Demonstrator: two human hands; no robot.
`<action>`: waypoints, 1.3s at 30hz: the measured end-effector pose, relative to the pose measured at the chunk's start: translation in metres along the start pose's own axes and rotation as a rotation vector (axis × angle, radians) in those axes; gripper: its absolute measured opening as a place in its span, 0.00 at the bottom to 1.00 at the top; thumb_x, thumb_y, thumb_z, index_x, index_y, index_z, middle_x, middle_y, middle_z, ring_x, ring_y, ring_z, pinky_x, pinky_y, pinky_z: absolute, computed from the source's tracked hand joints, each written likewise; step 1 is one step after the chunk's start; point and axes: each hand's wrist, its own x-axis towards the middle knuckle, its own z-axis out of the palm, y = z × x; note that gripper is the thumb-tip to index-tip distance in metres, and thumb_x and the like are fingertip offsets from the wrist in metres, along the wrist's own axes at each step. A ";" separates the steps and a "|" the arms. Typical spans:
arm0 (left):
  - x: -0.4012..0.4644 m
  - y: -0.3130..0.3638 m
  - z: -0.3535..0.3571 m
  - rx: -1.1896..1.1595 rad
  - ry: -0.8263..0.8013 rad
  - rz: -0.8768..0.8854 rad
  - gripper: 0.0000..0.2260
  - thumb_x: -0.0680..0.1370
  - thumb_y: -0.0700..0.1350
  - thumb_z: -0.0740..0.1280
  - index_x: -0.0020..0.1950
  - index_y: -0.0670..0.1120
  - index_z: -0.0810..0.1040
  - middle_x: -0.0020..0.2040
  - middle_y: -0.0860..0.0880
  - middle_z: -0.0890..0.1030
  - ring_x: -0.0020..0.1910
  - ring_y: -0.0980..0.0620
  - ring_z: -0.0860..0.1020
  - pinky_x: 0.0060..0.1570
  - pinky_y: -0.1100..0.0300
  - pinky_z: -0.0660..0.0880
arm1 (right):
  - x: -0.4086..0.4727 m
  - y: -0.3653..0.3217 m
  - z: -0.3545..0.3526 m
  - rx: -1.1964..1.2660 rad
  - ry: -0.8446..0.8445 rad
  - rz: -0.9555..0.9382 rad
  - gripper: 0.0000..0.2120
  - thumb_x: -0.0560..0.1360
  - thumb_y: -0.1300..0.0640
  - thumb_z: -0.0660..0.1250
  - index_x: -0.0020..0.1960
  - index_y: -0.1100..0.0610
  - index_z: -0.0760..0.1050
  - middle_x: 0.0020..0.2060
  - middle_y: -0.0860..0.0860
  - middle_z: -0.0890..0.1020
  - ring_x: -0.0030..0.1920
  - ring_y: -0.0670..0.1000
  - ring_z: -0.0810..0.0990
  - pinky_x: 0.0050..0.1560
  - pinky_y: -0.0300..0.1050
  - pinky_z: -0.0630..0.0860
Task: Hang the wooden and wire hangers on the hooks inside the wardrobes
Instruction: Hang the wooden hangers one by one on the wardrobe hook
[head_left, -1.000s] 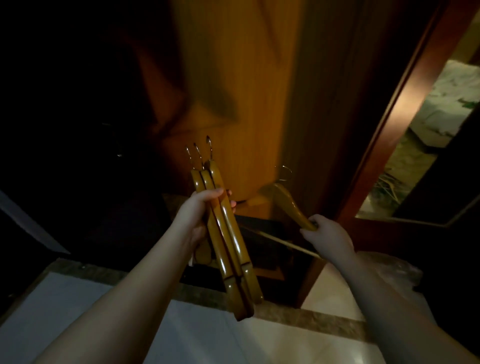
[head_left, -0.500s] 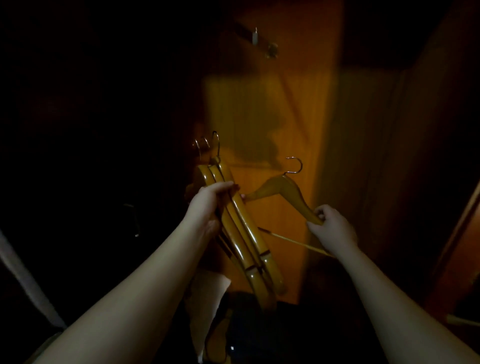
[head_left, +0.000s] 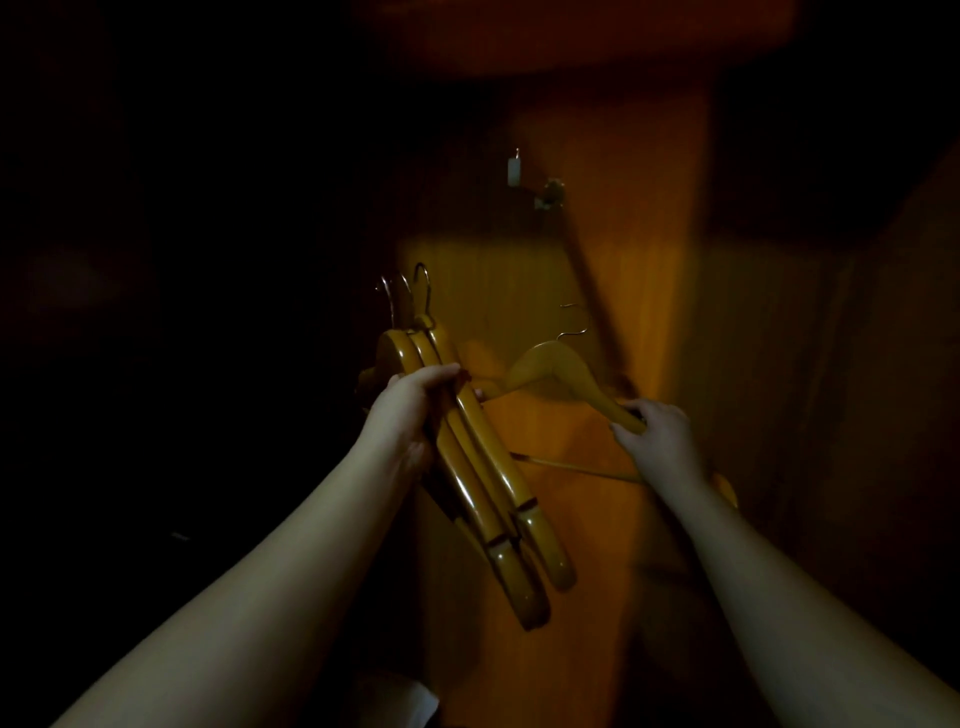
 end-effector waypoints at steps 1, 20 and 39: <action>0.006 0.004 0.003 -0.005 0.001 0.004 0.28 0.73 0.40 0.71 0.71 0.40 0.67 0.51 0.37 0.83 0.43 0.42 0.85 0.37 0.50 0.80 | 0.010 -0.001 -0.001 -0.003 0.021 0.000 0.13 0.75 0.56 0.71 0.58 0.59 0.79 0.52 0.57 0.81 0.57 0.58 0.74 0.52 0.49 0.70; 0.076 0.043 0.025 -0.074 -0.136 0.087 0.26 0.75 0.35 0.69 0.70 0.46 0.63 0.51 0.35 0.82 0.41 0.42 0.84 0.49 0.41 0.80 | 0.129 -0.038 -0.011 -0.072 0.264 0.006 0.16 0.75 0.50 0.71 0.60 0.56 0.78 0.57 0.53 0.76 0.61 0.55 0.72 0.54 0.50 0.73; 0.098 0.048 0.024 -0.052 -0.159 0.107 0.33 0.76 0.36 0.69 0.75 0.52 0.56 0.54 0.37 0.81 0.46 0.41 0.84 0.43 0.48 0.83 | 0.191 -0.055 0.001 -0.110 0.225 -0.091 0.16 0.76 0.52 0.69 0.62 0.56 0.78 0.58 0.54 0.76 0.61 0.54 0.72 0.55 0.44 0.68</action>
